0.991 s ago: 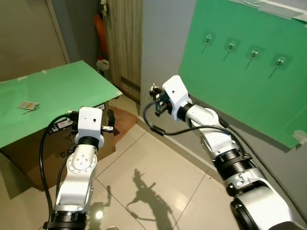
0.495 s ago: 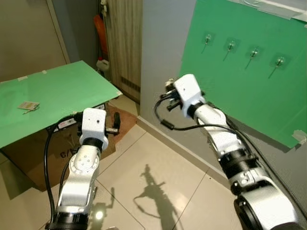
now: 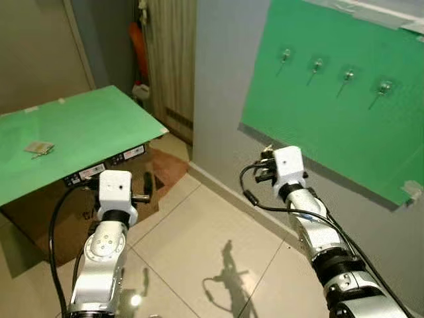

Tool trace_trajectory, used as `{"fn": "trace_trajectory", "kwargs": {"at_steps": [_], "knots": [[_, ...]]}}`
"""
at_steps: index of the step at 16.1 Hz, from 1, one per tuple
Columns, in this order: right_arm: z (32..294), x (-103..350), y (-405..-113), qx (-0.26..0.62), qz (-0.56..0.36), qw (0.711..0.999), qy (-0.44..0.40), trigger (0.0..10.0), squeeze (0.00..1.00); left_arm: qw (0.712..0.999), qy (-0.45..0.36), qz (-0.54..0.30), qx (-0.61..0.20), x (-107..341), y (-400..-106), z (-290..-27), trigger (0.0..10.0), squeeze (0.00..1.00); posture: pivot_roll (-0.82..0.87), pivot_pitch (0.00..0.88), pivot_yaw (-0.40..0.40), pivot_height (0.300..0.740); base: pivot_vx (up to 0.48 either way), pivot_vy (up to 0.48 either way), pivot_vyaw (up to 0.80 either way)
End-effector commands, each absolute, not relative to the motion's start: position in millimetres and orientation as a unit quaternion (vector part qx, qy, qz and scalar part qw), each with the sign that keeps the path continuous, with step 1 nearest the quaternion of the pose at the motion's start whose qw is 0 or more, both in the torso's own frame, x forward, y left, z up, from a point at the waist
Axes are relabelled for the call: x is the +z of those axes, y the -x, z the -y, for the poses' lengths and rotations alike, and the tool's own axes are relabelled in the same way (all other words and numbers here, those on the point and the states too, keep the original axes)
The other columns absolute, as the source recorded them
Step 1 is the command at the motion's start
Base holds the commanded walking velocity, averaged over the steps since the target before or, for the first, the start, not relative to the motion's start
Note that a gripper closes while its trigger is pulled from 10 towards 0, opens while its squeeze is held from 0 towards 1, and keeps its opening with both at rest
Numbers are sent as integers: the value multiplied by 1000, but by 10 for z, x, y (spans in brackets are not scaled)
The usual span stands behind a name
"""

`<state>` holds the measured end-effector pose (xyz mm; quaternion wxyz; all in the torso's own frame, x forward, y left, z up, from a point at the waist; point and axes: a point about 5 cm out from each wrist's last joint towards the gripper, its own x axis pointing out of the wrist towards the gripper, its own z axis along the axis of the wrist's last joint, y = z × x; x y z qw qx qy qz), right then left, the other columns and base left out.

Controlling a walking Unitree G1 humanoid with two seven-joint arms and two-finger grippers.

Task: Hang keys on a hook

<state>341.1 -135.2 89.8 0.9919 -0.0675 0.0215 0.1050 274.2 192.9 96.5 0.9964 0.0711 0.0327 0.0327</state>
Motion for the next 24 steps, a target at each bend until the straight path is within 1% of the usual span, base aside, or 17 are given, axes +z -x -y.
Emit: {"fn": "trace_trajectory", "kwargs": {"at_steps": [1, 4, 6, 8, 12, 15, 16, 18, 21, 24], "knots": [[1381, 873, -3394, 96, -21, 994, 57, 0, 0, 997, -63, -35, 29, 963, -2773, -1907, 10000, 0, 74, 0, -37, 740, 0, 0, 0], [1358, 904, -3421, 92, -12, 996, 17, 0, 0, 998, -55, -36, 20, 957, -2802, -1857, 10000, 0, 74, 0, -35, 740, 0, 0, 0], [1274, 906, -3422, 108, -11, 994, -11, 0, 0, 997, -68, -32, 1, 999, -2862, -1797, 10000, 0, 72, 0, -32, 740, 0, 0, 0], [1205, 901, -3422, 127, -18, 992, -16, 0, 0, 996, -82, -30, -10, 1043, -2917, -1791, 10000, 0, 68, 0, -27, 740, 0, 480, -369], [1186, 899, -3425, 134, -18, 991, -16, 0, 0, 995, -89, -33, -20, 1064, -2970, -1790, 10000, 0, 63, 0, -23, 740, 0, 480, -705], [1207, 898, -3434, 128, -18, 992, -9, 0, 0, 992, -117, -27, -30, 1107, -3021, -1762, 10000, 0, 60, 0, -19, 740, 0, 449, -717], [1210, 895, -3435, 127, -19, 992, -3, 0, 0, 991, -127, -22, -32, 1120, -3028, -1757, 10000, 0, 60, 0, -19, 740, 0, 0, -800], [1155, 898, -3402, 148, -10, 989, 18, 0, 0, 989, -143, -23, -41, 1123, -3040, -1716, 10000, 0, 58, 0, -18, 740, 0, 0, 0], [1154, 898, -3324, 163, 0, 986, 22, 0, 0, 988, -139, -24, -55, 1124, -3021, -1685, 10000, 0, 54, 0, -17, 740, 0, 0, 0], [1165, 896, -3241, 169, 11, 985, 18, 0, 0, 990, -123, -21, -63, 1133, -3017, -1650, 10000, 0, 44, 0, -14, 740, 411, 0, 0]]}}
